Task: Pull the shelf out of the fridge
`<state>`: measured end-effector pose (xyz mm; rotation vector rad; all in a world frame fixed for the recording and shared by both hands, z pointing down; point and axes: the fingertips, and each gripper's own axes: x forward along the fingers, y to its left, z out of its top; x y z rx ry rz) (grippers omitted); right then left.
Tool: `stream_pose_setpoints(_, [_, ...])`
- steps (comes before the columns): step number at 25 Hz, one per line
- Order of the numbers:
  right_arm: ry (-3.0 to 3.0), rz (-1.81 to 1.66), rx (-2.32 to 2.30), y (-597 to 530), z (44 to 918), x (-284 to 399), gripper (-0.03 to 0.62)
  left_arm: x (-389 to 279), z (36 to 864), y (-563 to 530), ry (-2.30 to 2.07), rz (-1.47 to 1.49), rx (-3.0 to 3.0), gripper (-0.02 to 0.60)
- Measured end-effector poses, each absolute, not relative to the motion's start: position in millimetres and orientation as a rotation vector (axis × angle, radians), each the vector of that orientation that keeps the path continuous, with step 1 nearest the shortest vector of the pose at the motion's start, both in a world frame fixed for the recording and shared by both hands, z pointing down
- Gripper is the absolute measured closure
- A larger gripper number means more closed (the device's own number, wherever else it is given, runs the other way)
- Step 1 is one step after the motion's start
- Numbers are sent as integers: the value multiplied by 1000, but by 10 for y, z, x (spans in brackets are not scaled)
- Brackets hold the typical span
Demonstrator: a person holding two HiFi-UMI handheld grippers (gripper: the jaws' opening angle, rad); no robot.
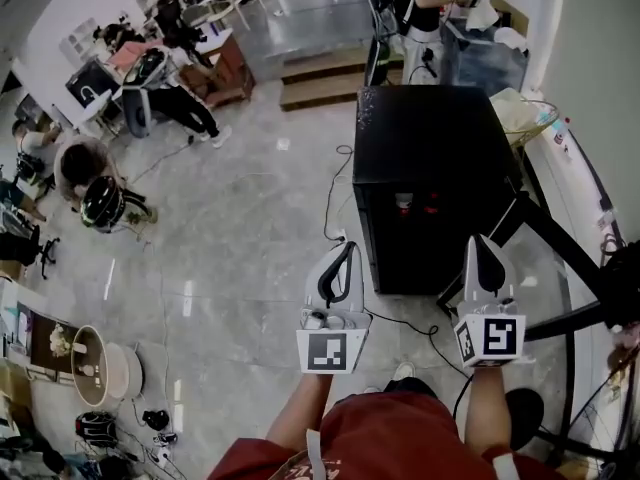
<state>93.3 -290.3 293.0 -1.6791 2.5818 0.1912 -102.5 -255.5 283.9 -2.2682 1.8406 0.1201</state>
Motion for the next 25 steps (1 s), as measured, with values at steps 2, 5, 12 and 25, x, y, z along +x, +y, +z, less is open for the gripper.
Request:
stream_pose_setpoints(2, [2581,165,-1673,-3013,2944,1002,595,-962,2876,-2658,1865,123,-2270,578])
stream_pose_setpoints(5, [2606,166,-1602,-3118,3009,1062,595,-858,2984,-2739,1886,130,-2246,578])
stream_pose_setpoints(12, [2634,78,-1547,-3296,3327,1162,595,-694,3290,-2812,1952,84,-2230,578])
stream_pose_setpoints(25, [2647,-146,-1596,-3627,4281,955,595,-764,3762,-3020,1975,162,-2209,577])
